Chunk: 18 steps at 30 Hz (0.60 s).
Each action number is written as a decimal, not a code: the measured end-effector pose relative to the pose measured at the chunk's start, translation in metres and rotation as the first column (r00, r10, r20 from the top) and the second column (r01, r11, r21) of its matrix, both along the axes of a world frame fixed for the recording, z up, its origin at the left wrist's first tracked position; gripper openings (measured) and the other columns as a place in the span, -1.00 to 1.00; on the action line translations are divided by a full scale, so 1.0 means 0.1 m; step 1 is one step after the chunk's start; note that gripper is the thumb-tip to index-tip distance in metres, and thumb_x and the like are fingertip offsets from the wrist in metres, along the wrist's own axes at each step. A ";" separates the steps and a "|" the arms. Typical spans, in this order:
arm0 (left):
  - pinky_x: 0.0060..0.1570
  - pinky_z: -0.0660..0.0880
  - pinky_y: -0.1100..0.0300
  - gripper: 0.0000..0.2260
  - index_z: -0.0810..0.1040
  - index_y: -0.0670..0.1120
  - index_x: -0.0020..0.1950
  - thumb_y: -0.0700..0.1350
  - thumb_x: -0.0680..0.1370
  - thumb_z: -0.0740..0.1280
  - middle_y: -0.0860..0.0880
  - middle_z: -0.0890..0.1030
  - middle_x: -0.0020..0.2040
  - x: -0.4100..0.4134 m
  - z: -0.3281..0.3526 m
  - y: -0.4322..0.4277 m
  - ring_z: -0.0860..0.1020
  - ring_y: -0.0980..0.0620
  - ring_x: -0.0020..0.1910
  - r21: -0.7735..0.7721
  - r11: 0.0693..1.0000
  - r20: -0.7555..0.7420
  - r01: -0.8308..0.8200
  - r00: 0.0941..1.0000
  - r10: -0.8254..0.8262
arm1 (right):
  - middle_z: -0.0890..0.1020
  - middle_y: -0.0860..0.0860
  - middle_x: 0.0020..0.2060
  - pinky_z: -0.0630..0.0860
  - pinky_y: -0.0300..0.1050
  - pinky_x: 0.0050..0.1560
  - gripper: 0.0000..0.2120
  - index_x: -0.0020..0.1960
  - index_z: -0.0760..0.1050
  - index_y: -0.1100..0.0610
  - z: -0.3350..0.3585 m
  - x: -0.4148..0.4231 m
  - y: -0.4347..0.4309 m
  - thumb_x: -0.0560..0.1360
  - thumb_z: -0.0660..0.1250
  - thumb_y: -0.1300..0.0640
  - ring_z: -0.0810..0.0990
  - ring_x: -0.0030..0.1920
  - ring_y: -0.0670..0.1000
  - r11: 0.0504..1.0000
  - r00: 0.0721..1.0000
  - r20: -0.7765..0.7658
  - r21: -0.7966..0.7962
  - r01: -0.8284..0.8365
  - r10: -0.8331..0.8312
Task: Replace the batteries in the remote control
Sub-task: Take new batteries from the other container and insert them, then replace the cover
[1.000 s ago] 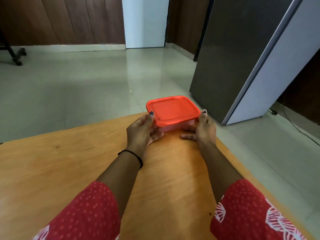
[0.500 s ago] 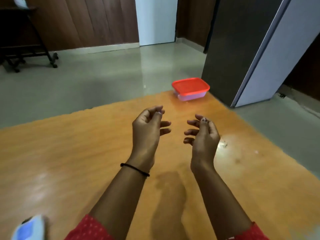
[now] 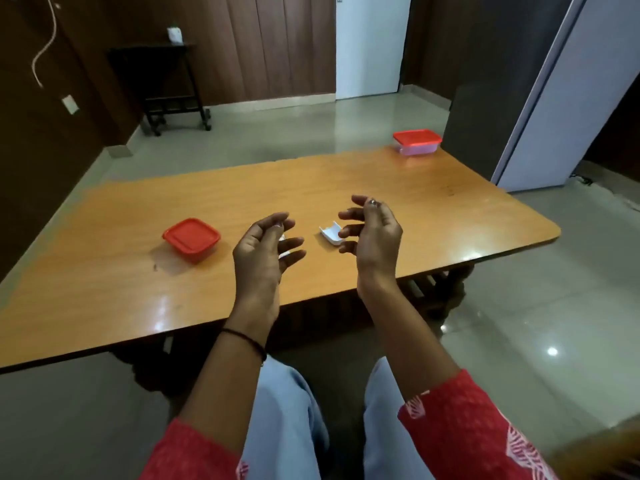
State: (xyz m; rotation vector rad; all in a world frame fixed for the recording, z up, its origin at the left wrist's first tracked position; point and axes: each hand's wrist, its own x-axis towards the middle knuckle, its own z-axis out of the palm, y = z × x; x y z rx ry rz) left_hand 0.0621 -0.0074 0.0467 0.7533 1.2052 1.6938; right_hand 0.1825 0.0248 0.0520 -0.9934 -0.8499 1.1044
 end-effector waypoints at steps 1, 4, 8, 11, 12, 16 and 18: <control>-0.33 0.55 0.22 -0.83 0.57 -0.07 -0.02 -0.23 0.60 0.19 -0.08 0.60 -0.05 -0.06 0.00 -0.09 0.59 0.02 -0.25 0.019 1.000 0.024 -0.016 1.000 0.015 | 0.60 0.04 -0.26 0.39 -0.20 -0.50 -0.75 0.03 0.51 0.13 -0.02 -0.05 -0.09 0.62 0.07 0.09 0.50 -0.40 -0.07 1.000 0.999 0.027 0.001 -0.020 0.020; -0.34 0.57 0.23 -0.81 0.57 -0.06 -0.07 -0.26 0.59 0.20 -0.05 0.60 -0.11 -0.23 -0.06 -0.23 0.58 0.03 -0.28 0.039 0.997 0.086 -0.067 0.994 0.064 | 0.60 0.04 -0.26 0.40 -0.17 -0.49 -0.75 0.03 0.51 0.14 -0.16 -0.19 -0.22 0.61 0.09 0.08 0.50 -0.38 -0.05 0.995 0.991 0.098 -0.046 -0.085 0.089; -0.24 0.57 0.17 -0.86 0.55 -0.08 0.01 -0.24 0.59 0.22 -0.02 0.61 -0.11 -0.48 -0.32 -0.18 0.60 0.05 -0.25 -0.041 0.991 0.107 -0.125 0.986 0.129 | 0.60 0.05 -0.25 0.40 -0.16 -0.47 -0.75 0.05 0.51 0.14 -0.44 -0.39 -0.15 0.60 0.09 0.08 0.49 -0.39 -0.05 0.981 0.964 0.212 -0.143 -0.132 0.161; -0.20 0.53 0.13 -0.85 0.55 -0.04 -0.02 -0.24 0.58 0.22 0.00 0.61 -0.09 -0.81 -0.57 0.06 0.57 0.00 -0.14 -0.116 0.962 0.126 -0.248 0.957 0.262 | 0.61 0.06 -0.14 0.44 -0.15 -0.45 -0.81 0.06 0.48 0.09 -0.68 -0.68 0.10 0.58 0.11 0.11 0.51 -0.33 -0.03 0.949 0.903 0.320 -0.225 -0.220 0.285; -0.20 0.52 0.14 -0.83 0.56 -0.01 -0.05 -0.24 0.57 0.22 0.01 0.60 -0.11 -0.92 -0.64 0.15 0.57 0.00 -0.12 -0.141 0.942 0.127 -0.304 0.938 0.322 | 0.60 0.05 -0.10 0.49 -0.12 -0.41 -0.83 0.08 0.47 0.08 -0.74 -0.79 0.19 0.56 0.14 0.12 0.53 -0.27 -0.03 0.933 0.866 0.369 -0.255 -0.254 0.337; -0.18 0.48 0.17 -0.83 0.54 0.02 -0.12 -0.25 0.53 0.25 0.05 0.57 -0.17 -1.44 -0.90 0.56 0.53 0.03 -0.10 -0.209 0.838 0.109 -0.503 0.840 0.532 | 0.54 -0.01 0.02 0.51 -0.08 -0.06 -0.71 0.21 0.43 0.09 -1.00 -1.47 0.67 0.50 0.31 0.15 0.52 -0.03 -0.03 0.899 0.706 0.560 -0.215 -0.381 0.433; -0.14 0.49 0.17 -0.86 0.52 0.01 -0.08 -0.23 0.53 0.26 0.04 0.56 -0.14 -1.62 -1.02 0.72 0.54 0.05 -0.09 -0.221 0.787 0.081 -0.576 0.793 0.604 | 0.51 0.04 0.17 0.42 -0.14 0.14 -0.60 0.27 0.41 0.09 -1.11 -1.80 0.88 0.45 0.37 0.16 0.48 0.13 0.00 0.901 0.614 0.698 -0.106 -0.420 0.368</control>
